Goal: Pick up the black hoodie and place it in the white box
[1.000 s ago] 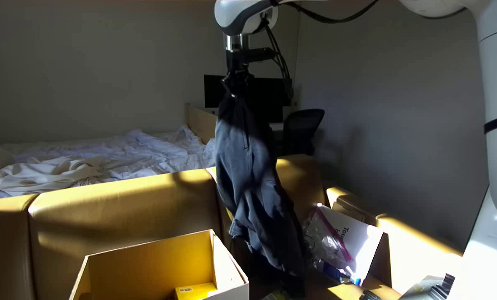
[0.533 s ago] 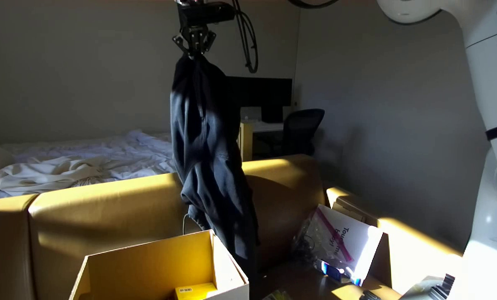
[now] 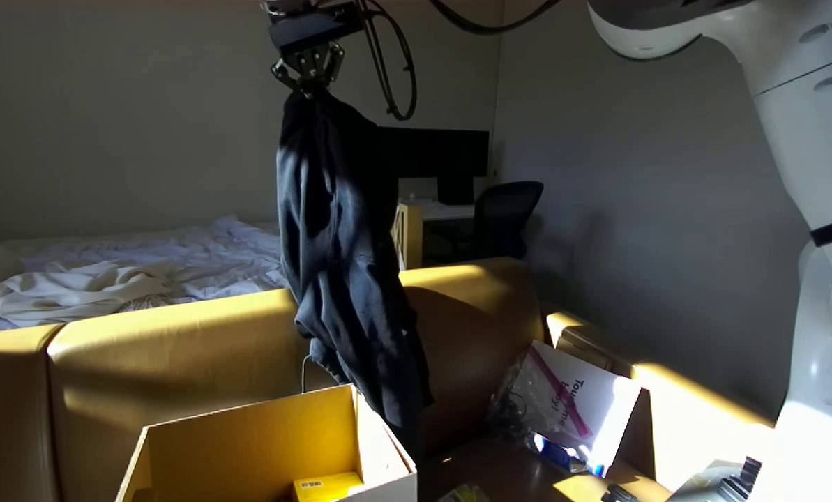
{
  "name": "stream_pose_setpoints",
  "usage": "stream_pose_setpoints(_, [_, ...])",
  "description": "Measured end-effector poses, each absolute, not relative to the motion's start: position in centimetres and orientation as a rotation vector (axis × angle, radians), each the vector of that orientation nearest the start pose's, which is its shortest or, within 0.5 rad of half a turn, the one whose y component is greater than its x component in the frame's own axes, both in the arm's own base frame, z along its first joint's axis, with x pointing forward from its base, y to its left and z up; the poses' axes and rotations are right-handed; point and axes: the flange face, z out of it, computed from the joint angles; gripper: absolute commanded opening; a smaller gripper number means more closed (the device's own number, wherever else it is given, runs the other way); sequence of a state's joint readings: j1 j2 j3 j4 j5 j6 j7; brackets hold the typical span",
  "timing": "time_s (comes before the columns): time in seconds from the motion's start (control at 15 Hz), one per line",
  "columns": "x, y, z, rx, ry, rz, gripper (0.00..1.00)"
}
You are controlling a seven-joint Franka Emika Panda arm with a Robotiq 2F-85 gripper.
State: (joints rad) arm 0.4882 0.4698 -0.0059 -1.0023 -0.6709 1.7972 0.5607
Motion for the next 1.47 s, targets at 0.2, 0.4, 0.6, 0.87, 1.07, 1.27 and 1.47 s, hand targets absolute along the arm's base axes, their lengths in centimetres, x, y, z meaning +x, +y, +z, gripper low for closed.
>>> stream_pose_setpoints(0.2, [64.8,28.5,65.5,-3.416,0.010,-1.144,0.07])
stream_pose_setpoints(0.4, [62.7,27.6,70.2,-3.548,-0.006,-1.147,0.07])
stream_pose_setpoints(0.6, [58.8,26.0,74.1,-3.730,-0.022,-0.937,0.07])
stream_pose_setpoints(0.87, [55.2,23.0,78.7,-3.770,-0.103,-0.758,0.07])
stream_pose_setpoints(1.07, [55.0,20.9,81.8,-3.635,-0.062,-0.944,0.07])
stream_pose_setpoints(1.27, [56.3,20.0,82.9,-3.493,-0.079,-1.106,0.07])
stream_pose_setpoints(1.47, [58.5,20.0,82.5,-3.359,-0.087,-1.215,0.14])
